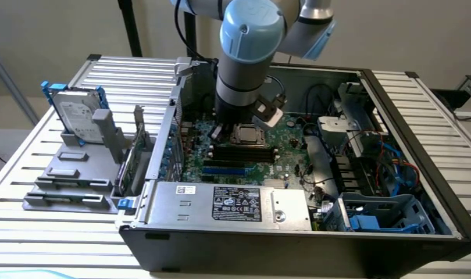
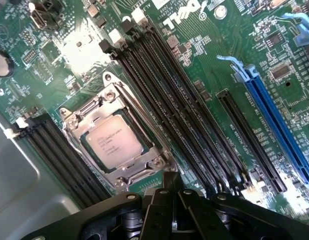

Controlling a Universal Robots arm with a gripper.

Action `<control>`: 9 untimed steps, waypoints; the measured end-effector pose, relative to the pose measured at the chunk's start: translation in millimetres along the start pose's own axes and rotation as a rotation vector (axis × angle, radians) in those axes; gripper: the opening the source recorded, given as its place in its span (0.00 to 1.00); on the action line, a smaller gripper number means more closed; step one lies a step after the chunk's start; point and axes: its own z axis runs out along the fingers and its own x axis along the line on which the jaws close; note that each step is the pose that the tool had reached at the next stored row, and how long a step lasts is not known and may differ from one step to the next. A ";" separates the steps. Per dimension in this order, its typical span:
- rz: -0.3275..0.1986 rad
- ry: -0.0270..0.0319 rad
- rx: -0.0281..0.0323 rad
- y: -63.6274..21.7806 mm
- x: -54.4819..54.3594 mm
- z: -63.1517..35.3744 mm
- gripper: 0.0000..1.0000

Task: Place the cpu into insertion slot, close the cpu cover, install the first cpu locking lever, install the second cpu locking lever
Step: 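Install the second cpu locking lever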

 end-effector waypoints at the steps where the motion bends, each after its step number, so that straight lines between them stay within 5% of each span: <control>1: 0.000 -0.0003 0.0000 -0.5 0.5 -2.5 0.11; 9: 0.000 0.0004 0.0004 -1.4 1.3 -6.1 0.11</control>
